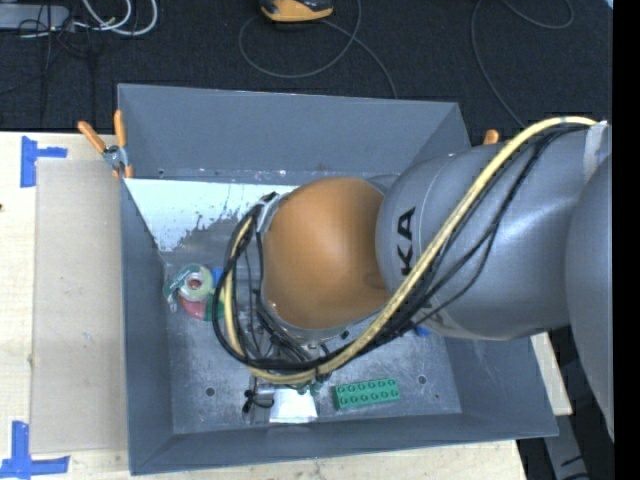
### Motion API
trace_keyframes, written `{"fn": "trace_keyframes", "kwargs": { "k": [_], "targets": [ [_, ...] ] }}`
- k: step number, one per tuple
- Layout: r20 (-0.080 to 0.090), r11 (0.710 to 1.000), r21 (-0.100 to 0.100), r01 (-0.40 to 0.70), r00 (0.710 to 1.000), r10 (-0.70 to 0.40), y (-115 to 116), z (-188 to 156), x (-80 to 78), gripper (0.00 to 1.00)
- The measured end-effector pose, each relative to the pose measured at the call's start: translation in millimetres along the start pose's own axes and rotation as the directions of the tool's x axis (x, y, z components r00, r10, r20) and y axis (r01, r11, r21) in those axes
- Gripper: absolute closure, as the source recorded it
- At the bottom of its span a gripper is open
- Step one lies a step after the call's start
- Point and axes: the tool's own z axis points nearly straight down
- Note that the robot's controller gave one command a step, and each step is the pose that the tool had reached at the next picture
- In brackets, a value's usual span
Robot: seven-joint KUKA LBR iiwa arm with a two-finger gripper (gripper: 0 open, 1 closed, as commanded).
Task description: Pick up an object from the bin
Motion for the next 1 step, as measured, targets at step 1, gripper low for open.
{"fn": "trace_keyframes", "kwargs": {
  "k": [1],
  "targets": [
    [0.008,1.0,-0.003,-0.004,1.0,0.004,-0.7,-4.3,-1.8,0.0]
  ]
}}
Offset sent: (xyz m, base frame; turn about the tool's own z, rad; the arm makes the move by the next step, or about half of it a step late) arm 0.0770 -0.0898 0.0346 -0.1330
